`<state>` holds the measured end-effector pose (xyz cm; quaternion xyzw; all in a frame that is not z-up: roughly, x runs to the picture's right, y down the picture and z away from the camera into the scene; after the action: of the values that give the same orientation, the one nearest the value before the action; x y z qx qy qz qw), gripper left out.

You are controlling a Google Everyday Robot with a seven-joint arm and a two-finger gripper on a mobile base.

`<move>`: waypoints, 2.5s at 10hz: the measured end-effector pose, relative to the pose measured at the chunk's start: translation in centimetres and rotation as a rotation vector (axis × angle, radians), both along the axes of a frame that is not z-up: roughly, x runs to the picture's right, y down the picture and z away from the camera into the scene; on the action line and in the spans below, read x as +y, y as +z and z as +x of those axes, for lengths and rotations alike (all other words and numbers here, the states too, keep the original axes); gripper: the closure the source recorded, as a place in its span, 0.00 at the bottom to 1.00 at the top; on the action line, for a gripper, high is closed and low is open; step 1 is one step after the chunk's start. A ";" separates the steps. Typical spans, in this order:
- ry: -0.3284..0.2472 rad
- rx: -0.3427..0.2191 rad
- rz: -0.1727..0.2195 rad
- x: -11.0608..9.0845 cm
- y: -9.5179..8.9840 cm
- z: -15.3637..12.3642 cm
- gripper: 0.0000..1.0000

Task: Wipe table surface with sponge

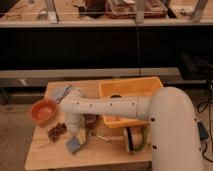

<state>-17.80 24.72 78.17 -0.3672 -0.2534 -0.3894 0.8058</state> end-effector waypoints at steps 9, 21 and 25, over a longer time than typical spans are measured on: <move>-0.117 -0.151 0.003 3.2 -3.6 -9.4 1.00; -0.027 0.053 -0.013 4.1 -2.7 5.0 1.00; -0.009 0.091 0.002 0.0 0.6 3.9 1.00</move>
<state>-13.94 24.75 78.77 -0.3848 -0.2141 -0.3763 0.8151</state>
